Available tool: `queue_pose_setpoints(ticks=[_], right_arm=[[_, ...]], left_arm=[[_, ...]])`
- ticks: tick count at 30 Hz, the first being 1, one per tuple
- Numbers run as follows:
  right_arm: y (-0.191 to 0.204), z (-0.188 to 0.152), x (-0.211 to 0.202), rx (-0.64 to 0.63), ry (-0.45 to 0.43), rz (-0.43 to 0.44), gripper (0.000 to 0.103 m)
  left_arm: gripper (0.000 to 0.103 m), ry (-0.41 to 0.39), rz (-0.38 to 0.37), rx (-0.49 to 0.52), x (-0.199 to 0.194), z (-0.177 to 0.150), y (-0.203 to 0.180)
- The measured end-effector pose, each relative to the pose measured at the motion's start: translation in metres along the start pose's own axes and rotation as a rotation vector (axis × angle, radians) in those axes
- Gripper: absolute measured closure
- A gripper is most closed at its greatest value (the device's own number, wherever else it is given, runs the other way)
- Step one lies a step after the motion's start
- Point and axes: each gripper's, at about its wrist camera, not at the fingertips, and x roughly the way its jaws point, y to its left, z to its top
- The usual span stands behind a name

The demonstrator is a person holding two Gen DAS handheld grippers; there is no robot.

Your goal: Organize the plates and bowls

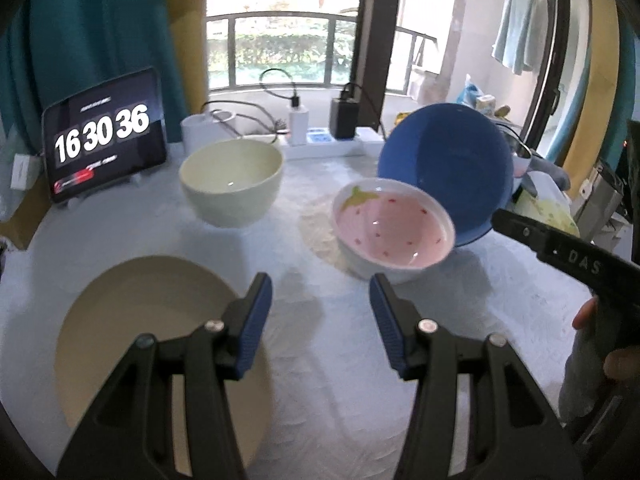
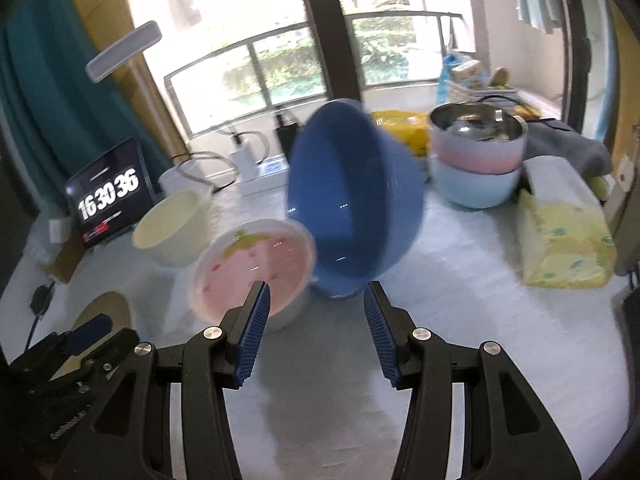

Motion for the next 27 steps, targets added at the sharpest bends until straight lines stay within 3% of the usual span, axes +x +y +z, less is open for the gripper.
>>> queue_pose_setpoints(ticks=[8,13,20,21,23,27], right_arm=[[-0.036,0.011,0.011,0.054,-0.016,-0.038,0.052],[-0.032,0.019,0.021,0.046,-0.026,-0.012,0.052],[-0.034,0.026,0.043,0.044,-0.048,-0.08,0.052],[-0.036,0.026,0.046,0.054,-0.05,-0.085,0.053],[-0.039,0.027,0.049,0.06,-0.045,-0.094,0.073],[-0.048,0.026,0.05,0.072,-0.057,-0.117,0.085]], left_arm=[[0.051,0.01,-0.009,0.042,0.016,0.015,-0.028],[0.051,0.024,-0.012,0.042,0.028,0.02,-0.036],[0.051,0.045,-0.018,0.052,0.04,0.022,-0.044],[0.051,0.048,-0.018,0.051,0.042,0.022,-0.045],[0.051,0.054,-0.019,0.051,0.045,0.022,-0.046],[0.051,0.061,-0.023,0.063,0.049,0.021,-0.052]])
